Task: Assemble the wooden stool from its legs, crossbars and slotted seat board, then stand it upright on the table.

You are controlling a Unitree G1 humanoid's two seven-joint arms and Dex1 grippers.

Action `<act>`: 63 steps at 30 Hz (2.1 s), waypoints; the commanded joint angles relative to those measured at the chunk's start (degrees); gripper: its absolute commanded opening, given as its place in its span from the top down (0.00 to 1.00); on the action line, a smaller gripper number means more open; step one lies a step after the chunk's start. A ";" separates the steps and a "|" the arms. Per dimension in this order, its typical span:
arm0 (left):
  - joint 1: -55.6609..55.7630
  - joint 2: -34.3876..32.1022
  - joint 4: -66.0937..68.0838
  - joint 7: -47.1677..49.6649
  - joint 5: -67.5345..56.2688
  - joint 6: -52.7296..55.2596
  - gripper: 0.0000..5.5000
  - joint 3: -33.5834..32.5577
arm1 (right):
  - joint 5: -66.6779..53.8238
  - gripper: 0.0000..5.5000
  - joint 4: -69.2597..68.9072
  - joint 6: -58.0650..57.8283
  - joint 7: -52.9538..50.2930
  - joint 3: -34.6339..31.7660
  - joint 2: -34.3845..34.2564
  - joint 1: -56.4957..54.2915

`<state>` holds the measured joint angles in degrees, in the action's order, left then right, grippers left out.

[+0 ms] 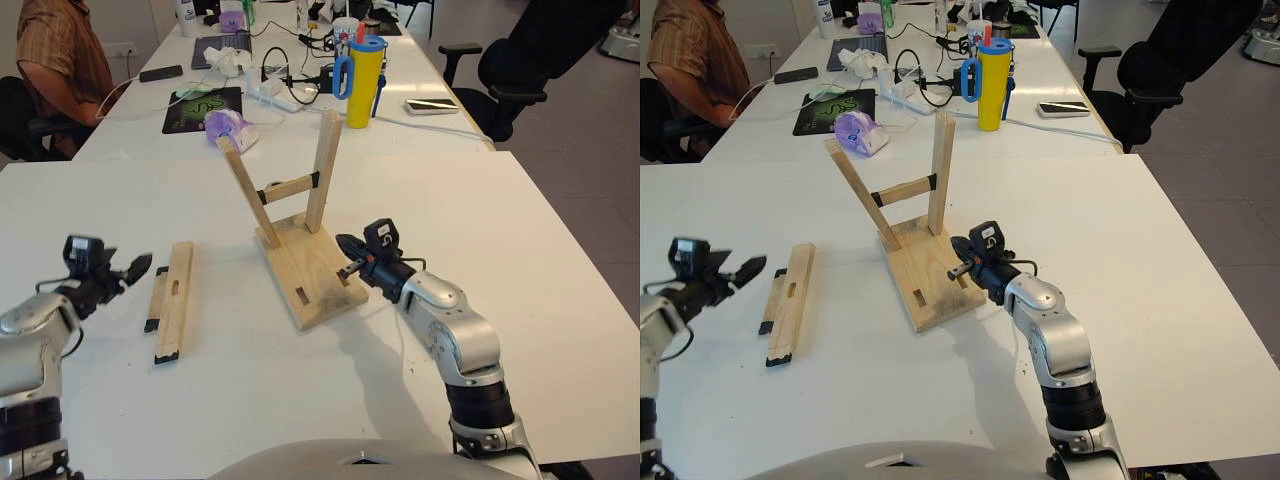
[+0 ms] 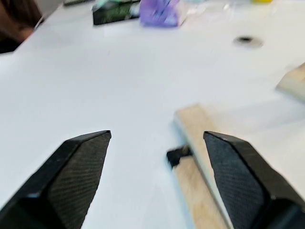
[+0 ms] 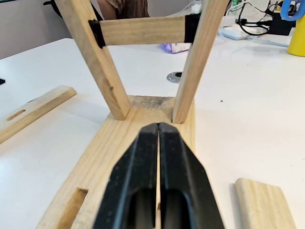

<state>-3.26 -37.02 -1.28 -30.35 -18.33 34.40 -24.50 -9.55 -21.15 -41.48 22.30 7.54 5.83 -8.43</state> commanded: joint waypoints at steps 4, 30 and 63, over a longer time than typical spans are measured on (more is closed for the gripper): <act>-5.23 2.51 -8.38 3.23 -2.07 8.99 0.34 0.77 | -1.13 1.00 -4.69 -2.32 -4.62 -0.88 -1.08 3.64; -8.48 4.21 -13.59 8.38 -1.97 23.77 0.45 4.41 | -1.17 1.00 -8.07 -4.26 -10.35 0.64 -1.56 5.58; 28.72 9.87 -14.40 14.81 8.48 -16.78 0.76 14.25 | -25.19 0.70 2.30 1.02 -2.38 -20.71 1.60 -15.33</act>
<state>23.23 -27.58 -13.21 -14.41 -11.35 20.97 -13.36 -30.02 -19.59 -38.72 19.11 -11.09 7.90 -19.78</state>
